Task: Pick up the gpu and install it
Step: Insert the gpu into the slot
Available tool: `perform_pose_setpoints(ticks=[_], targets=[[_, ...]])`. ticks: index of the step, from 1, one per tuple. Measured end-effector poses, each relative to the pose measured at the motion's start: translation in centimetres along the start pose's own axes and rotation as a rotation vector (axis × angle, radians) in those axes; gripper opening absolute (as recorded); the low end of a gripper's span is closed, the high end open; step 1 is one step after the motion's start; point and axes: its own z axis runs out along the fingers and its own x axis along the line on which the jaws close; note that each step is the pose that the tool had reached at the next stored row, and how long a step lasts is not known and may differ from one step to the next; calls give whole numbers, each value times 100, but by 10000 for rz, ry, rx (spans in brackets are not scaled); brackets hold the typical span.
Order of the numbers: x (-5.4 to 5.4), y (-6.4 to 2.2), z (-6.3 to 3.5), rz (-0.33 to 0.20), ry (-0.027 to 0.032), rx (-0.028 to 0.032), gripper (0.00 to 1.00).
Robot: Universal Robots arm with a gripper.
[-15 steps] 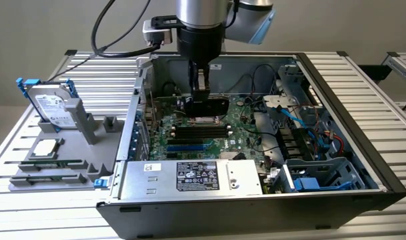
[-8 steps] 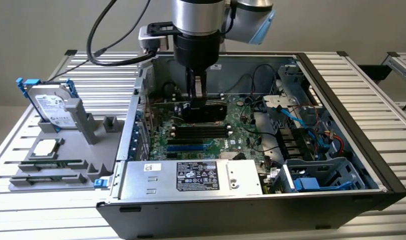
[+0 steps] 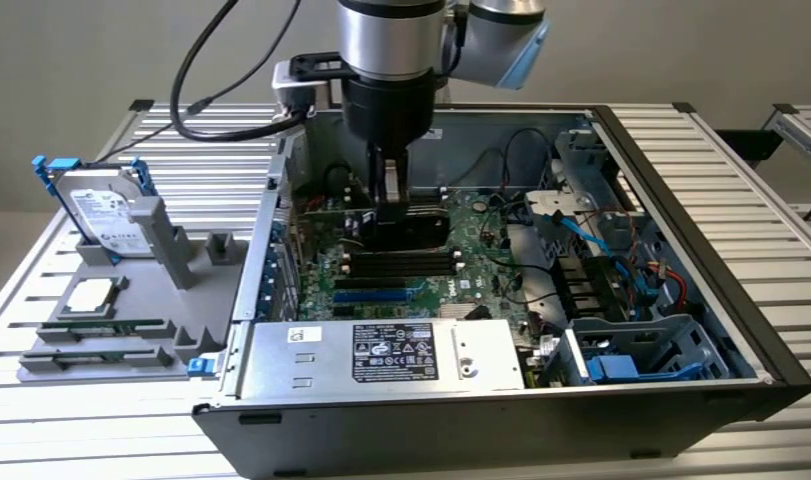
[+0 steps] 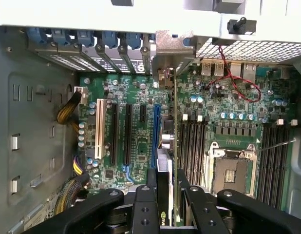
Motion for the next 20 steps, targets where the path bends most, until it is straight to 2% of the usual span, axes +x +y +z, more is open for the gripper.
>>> perform_pose_setpoints(ticks=[5,20], targets=[[11,17,47,22,18,4,27],[38,53,181,167,121,9,27]])
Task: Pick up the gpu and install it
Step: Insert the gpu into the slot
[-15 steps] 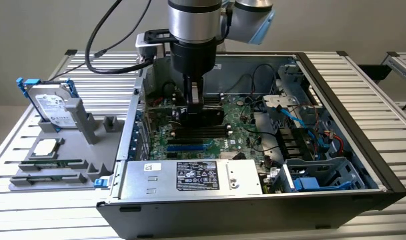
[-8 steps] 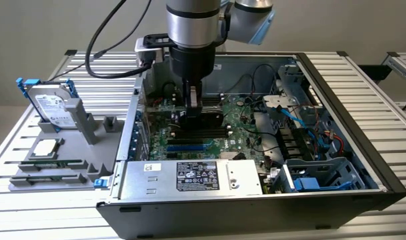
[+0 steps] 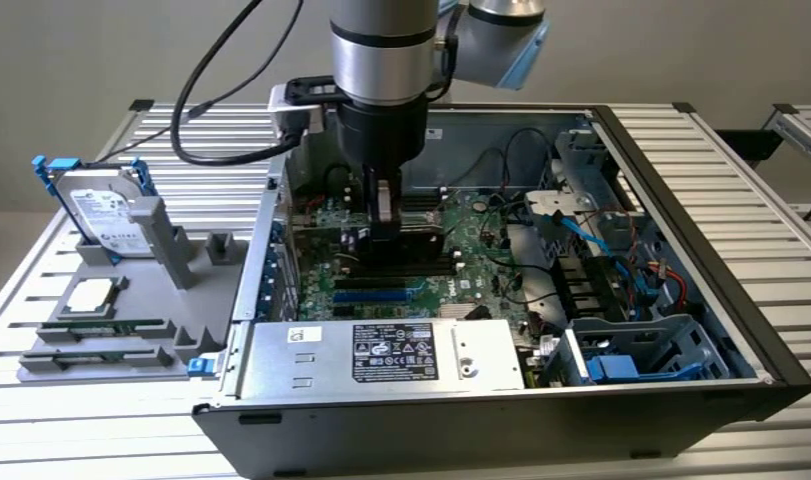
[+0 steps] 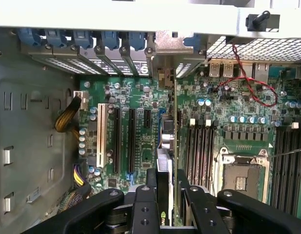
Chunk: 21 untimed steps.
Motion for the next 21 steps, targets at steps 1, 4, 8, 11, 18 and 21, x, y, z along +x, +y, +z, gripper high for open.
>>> perform_pose_setpoints(ticks=[1,4,8,11,18,21], targets=[[1,3,10,13,8,0,27],[2,13,46,73,38,2,27],[2,21,90,158,80,0,27],[2,24,120,194,110,-2,27],[1,33,178,279,160,-4,27],[1,37,202,313,180,-6,27]])
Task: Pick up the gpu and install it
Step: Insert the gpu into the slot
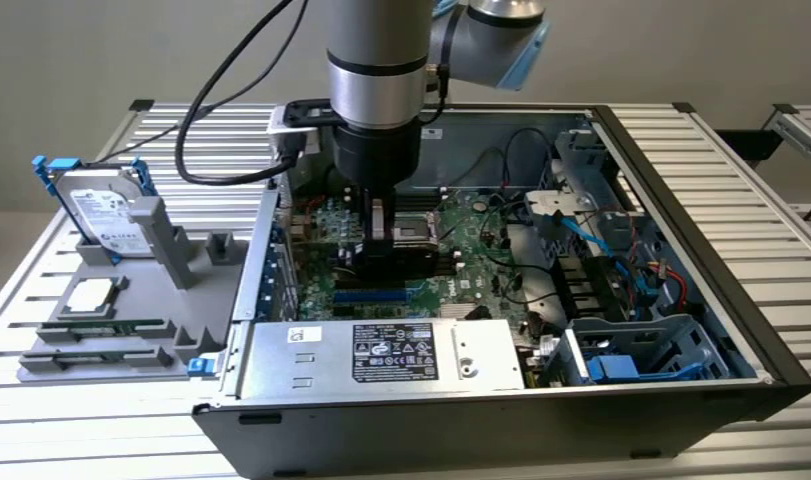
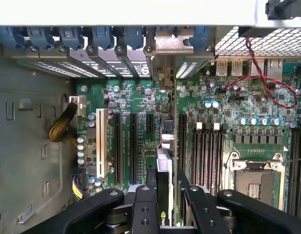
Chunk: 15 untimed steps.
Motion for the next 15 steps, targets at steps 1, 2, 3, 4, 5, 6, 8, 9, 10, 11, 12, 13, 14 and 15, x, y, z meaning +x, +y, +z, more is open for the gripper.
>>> perform_pose_setpoints(ticks=[1,2,3,4,5,6,8,9,10,11,12,13,14,15], targets=[[0,1,8,11,5,0,27],[-1,2,15,17,11,0,27],[-1,3,21,22,15,0,27],[-1,3,24,25,19,-2,27],[0,3,24,26,22,-4,27],[0,3,24,26,22,-6,27],[-1,3,26,27,19,-5,27],[-1,3,26,27,19,-5,27],[-1,3,26,26,18,-5,27],[-1,3,26,27,19,-5,27],[-1,3,26,27,18,-5,27],[-1,3,26,27,19,-5,27],[-1,3,28,27,18,-7,27],[-1,4,30,28,17,-14,27]])
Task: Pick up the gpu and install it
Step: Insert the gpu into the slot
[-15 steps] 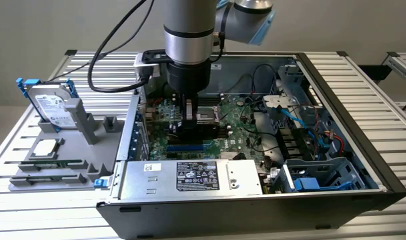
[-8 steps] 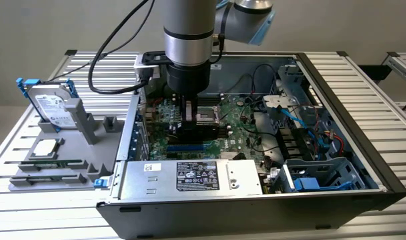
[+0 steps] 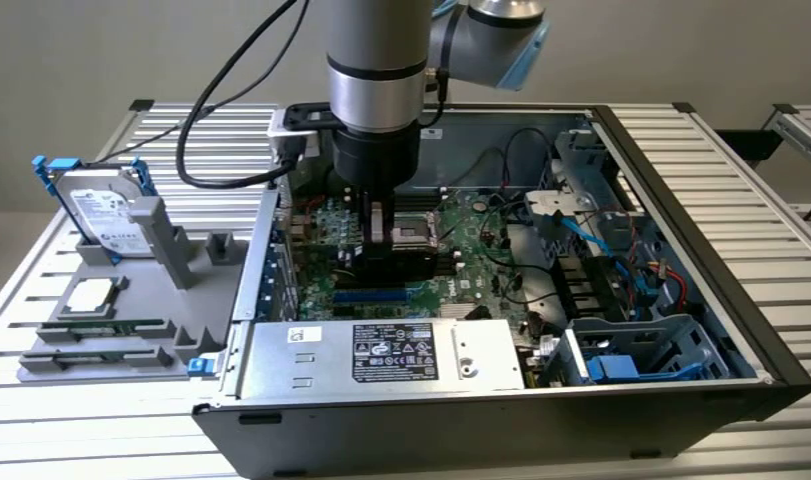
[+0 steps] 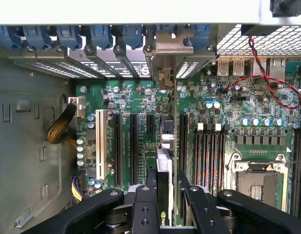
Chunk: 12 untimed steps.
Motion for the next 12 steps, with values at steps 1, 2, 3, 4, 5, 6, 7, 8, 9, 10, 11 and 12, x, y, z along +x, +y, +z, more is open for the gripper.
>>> perform_pose_setpoints(ticks=[1,2,3,4,5,6,7,8,9,10,11,12], targets=[[0,-1,3,-1,0,-26,27],[1,0,4,-3,0,-62,27],[2,0,5,-4,1,-99,27],[4,0,6,-5,3,-132,27],[5,0,6,-5,3,-141,27],[5,0,6,-4,4,-142,27],[6,-1,7,-5,3,-143,27],[6,-2,8,-6,1,-142,27],[7,-2,9,-5,2,-142,27],[7,-1,10,-5,2,-142,27],[8,-2,13,-5,2,-142,27],[8,-2,16,-5,1,-141,27]])
